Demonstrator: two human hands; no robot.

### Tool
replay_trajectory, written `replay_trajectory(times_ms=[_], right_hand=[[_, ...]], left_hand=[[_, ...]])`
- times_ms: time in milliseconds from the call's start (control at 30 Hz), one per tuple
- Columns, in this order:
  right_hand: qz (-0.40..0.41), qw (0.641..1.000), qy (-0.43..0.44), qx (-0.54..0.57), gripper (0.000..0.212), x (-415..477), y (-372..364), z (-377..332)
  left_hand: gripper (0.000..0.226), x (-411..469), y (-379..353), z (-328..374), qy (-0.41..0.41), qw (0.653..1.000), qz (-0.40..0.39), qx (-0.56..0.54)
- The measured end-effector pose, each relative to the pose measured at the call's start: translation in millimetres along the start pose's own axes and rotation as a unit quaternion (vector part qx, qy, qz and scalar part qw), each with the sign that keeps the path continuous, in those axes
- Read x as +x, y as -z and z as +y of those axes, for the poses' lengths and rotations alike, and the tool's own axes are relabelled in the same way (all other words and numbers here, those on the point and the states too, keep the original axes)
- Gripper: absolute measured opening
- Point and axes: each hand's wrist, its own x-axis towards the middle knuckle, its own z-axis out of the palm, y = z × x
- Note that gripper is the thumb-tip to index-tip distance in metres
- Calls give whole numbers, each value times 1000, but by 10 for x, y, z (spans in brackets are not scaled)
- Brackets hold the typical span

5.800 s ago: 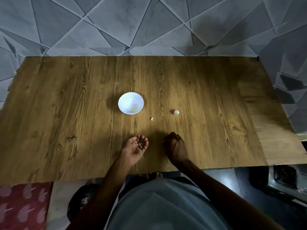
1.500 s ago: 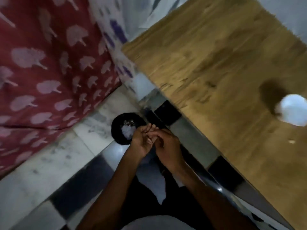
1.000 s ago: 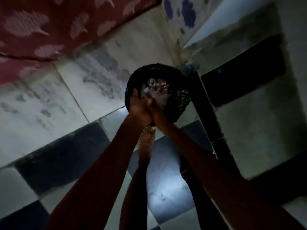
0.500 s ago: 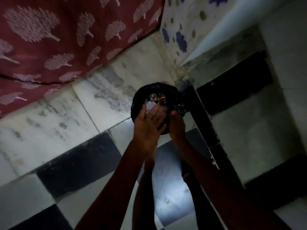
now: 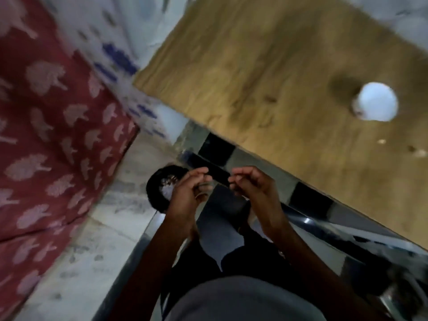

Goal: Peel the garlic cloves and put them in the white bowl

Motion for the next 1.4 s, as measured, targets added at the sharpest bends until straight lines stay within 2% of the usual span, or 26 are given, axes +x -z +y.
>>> replay_trajectory(times_ms=[100, 267, 400, 600, 767, 833, 967, 1067, 1200, 1300, 1333, 1400], right_hand=[[78, 996, 32, 13, 16, -133, 626, -295], [176, 980, 58, 66, 16, -157, 1720, -404], [214, 972, 70, 73, 16, -114, 2556, -429], [229, 970, 54, 57, 15, 43, 3645, -417], [214, 976, 23, 18, 15, 324, 4193, -341], [210, 977, 20, 15, 14, 435, 4317, -337], [198, 980, 28, 2, 12, 617, 4469, -350], [191, 981, 34, 2, 11, 730, 4534, -377], [198, 979, 41, -9, 11, 825, 4569, -363], [204, 978, 44, -9, 12, 879, 4548, -350], [206, 977, 46, -10, 12, 899, 4539, -357], [209, 977, 53, -8, 12, 935, 4510, -371]], left_hand=[[21, -128, -774, 56, -20, 992, -80, 99], [19, -67, -1930, -177, -46, 969, -160, 182], [18, 55, -2788, -493, -61, 952, -186, 233], [13, 331, -3804, -1059, -132, 910, -170, 355], [11, 673, -4320, -1391, -165, 871, -151, 437], [4, 829, -4459, -1458, -222, 828, -136, 497], [18, 1011, -4622, -1568, -304, 724, -123, 607], [26, 1146, -4591, -1674, -319, 677, -109, 654], [30, 1162, -4652, -1651, -313, 649, -106, 686], [12, 1011, -4746, -1415, -368, 660, -106, 646], [8, 964, -4775, -1292, -393, 667, -93, 626], [8, 957, -4787, -1021, -423, 656, -39, 624]])
